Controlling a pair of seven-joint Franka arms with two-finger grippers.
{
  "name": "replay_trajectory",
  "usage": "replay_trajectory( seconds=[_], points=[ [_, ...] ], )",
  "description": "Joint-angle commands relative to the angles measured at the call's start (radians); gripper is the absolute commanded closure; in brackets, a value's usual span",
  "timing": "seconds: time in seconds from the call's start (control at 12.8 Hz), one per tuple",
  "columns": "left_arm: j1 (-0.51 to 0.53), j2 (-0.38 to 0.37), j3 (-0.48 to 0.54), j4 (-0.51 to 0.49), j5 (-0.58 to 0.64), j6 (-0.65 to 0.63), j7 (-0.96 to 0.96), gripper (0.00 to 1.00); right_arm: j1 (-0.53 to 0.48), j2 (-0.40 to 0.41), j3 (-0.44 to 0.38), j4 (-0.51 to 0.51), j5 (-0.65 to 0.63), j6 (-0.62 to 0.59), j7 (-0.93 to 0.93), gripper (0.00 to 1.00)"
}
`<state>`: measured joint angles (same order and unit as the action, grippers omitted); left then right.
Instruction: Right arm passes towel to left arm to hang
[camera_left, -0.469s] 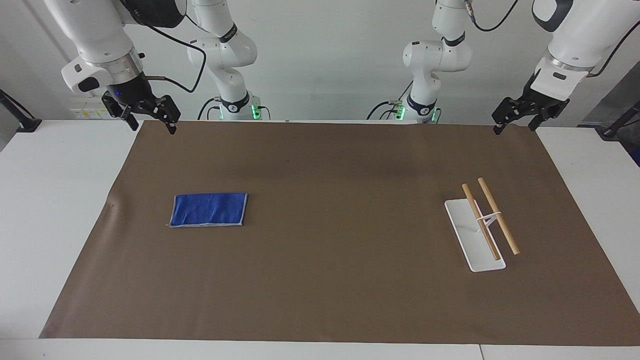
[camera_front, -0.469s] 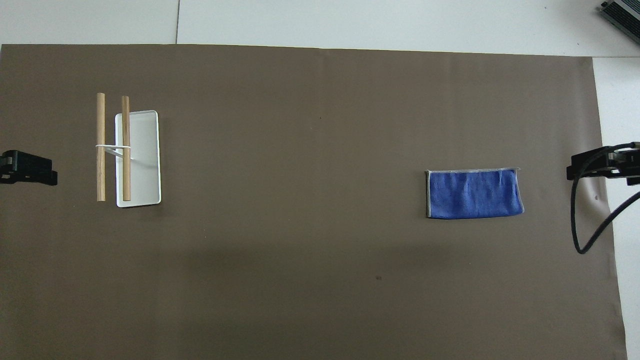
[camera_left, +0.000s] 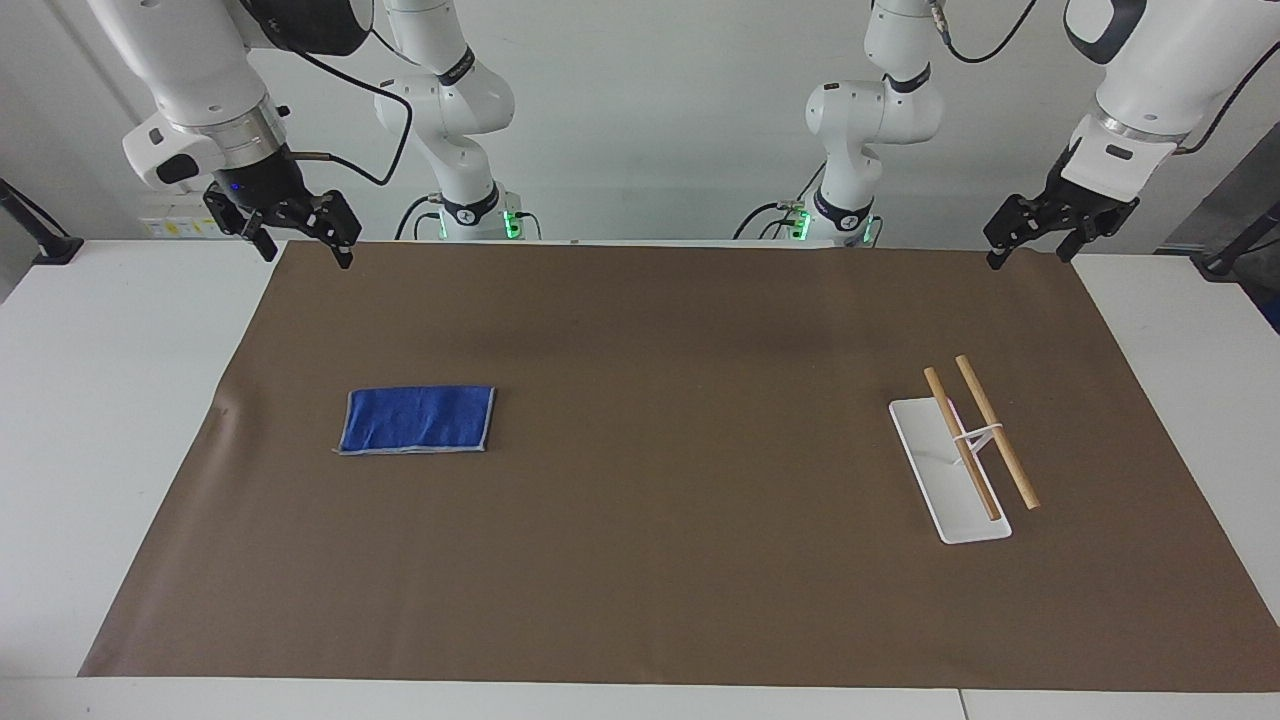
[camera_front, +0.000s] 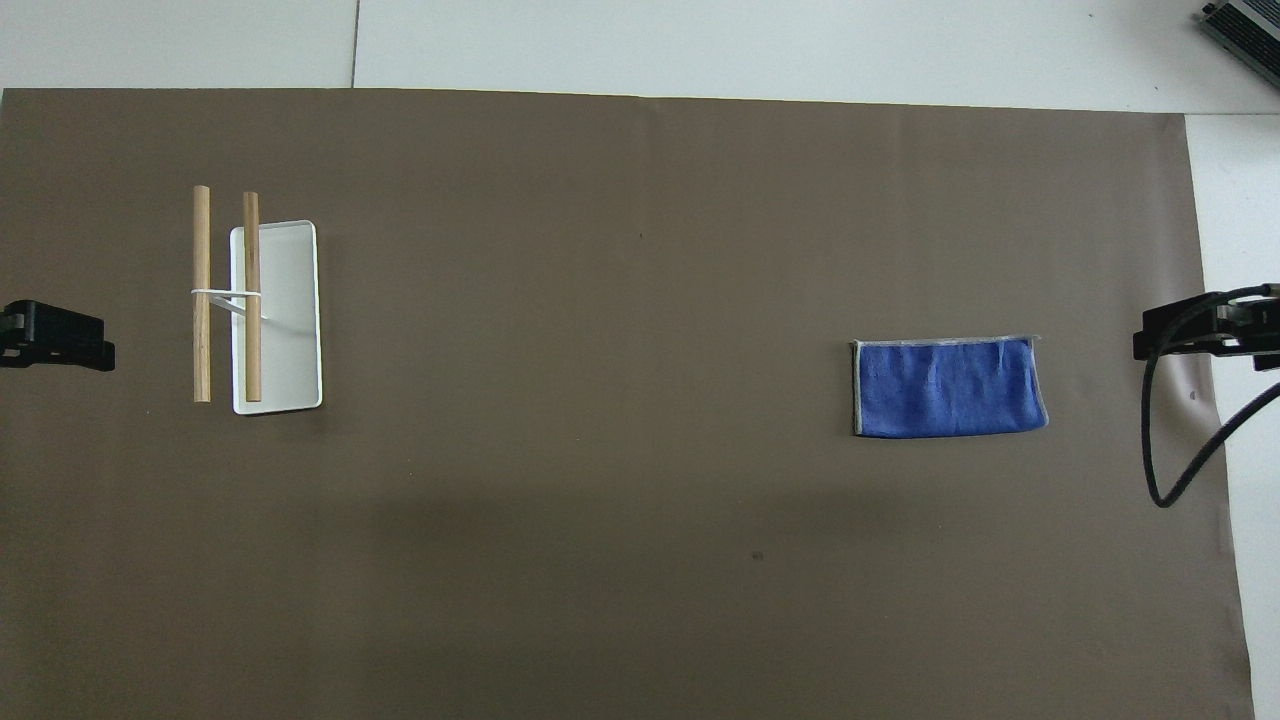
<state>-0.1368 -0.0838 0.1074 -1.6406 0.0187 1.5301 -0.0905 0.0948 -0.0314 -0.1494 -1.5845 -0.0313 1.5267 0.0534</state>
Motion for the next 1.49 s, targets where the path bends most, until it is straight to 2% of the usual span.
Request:
replay_trajectory(
  seconds=[0.0, 1.41],
  points=[
    [0.003, -0.016, 0.000, -0.013, 0.006, -0.013, -0.009, 0.00, -0.006, -0.013, 0.004, -0.008, -0.007, -0.011, -0.007, 0.00],
    [0.003, -0.016, 0.000, -0.013, 0.006, -0.013, -0.009, 0.00, -0.014, -0.028, -0.001, -0.037, -0.007, -0.007, -0.018, 0.00]
  ],
)
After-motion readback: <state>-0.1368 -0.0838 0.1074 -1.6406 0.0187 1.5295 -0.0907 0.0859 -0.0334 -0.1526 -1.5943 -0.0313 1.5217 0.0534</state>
